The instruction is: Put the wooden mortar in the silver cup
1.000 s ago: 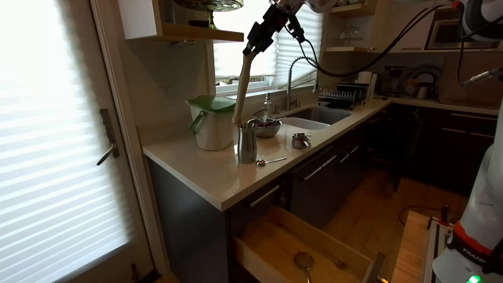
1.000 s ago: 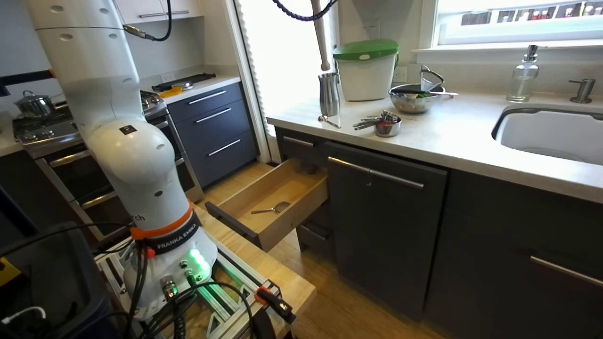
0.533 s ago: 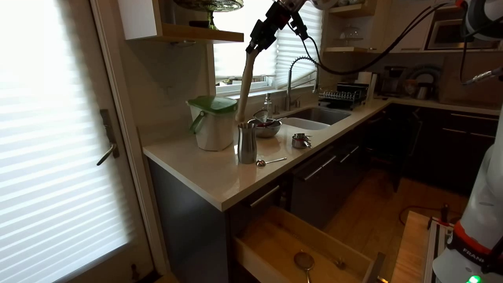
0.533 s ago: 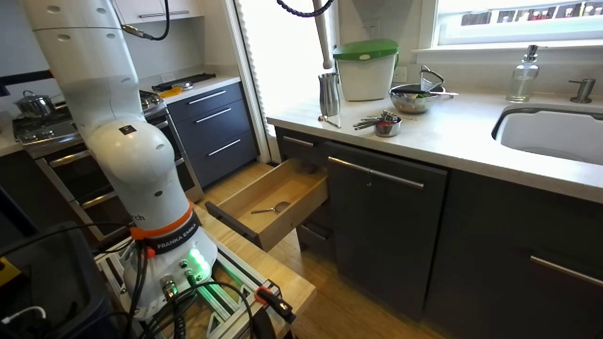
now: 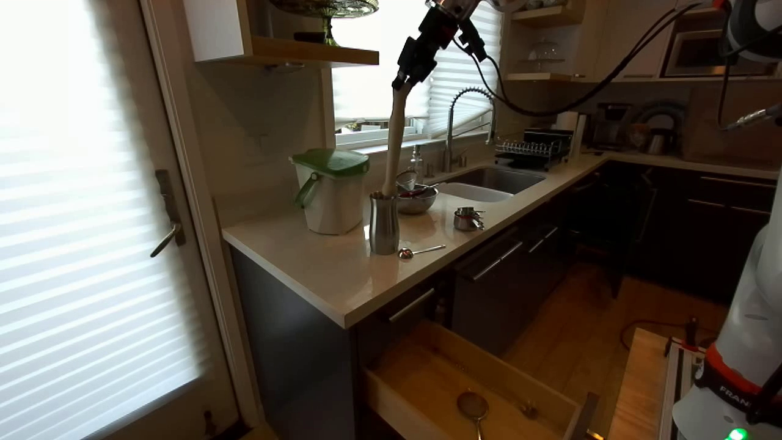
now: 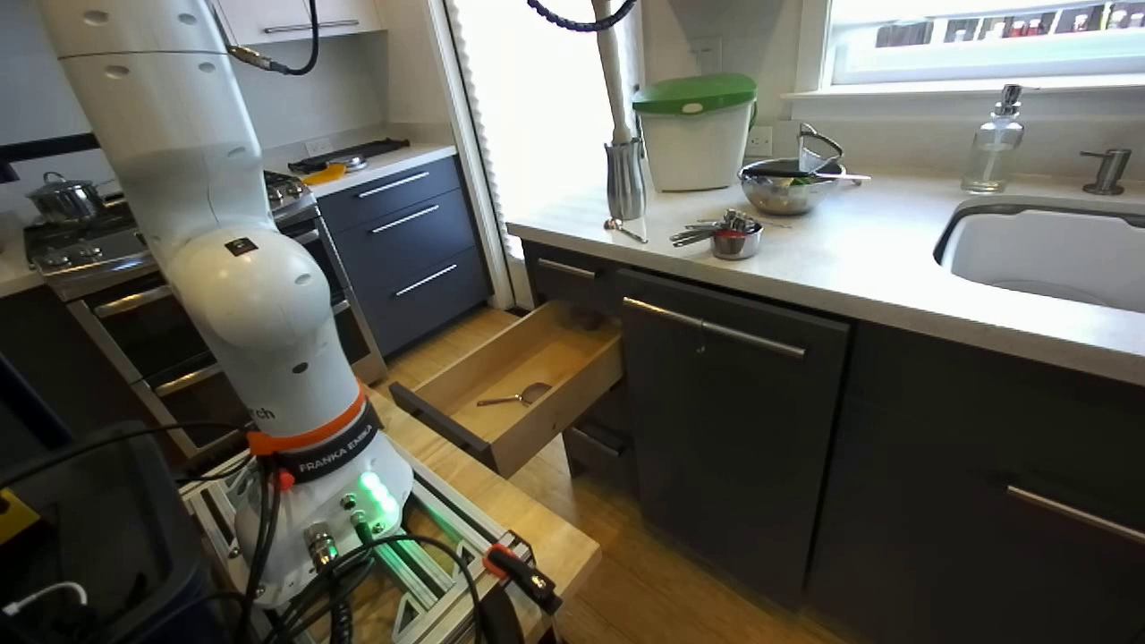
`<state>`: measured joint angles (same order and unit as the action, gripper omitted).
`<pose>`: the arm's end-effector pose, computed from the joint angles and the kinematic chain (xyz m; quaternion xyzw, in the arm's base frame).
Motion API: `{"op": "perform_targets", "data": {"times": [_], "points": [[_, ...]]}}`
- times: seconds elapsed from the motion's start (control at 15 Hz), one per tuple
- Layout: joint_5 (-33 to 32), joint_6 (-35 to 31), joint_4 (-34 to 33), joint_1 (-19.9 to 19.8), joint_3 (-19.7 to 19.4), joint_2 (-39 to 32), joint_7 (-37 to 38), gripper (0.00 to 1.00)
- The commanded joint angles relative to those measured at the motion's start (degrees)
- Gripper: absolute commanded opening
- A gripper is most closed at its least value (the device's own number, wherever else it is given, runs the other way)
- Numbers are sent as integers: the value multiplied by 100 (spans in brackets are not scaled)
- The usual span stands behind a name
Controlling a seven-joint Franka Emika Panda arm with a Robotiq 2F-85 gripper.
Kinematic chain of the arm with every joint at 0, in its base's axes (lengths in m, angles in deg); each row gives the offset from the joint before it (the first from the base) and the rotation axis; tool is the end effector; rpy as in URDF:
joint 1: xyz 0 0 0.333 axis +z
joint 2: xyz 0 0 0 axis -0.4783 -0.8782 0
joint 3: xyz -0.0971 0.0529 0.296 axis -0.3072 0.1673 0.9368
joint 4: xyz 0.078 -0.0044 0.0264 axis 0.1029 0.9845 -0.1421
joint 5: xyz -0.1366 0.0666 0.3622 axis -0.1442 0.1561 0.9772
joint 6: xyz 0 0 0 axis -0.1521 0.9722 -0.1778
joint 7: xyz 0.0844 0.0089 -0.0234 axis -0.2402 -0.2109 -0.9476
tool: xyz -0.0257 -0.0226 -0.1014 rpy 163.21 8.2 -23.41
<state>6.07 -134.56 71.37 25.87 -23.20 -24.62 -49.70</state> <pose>0.6078 0.0026 0.7056 -0.9487 -0.1233 -0.2591 0.1327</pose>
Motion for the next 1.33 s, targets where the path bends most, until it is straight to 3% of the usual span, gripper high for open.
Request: {"op": "perform_targets", "data": {"times": [0.0,1.27], "points": [[-60,245,42,-17,-24,82,109,26],[360,-392,155,-77,-86,-382,102,26]]}}
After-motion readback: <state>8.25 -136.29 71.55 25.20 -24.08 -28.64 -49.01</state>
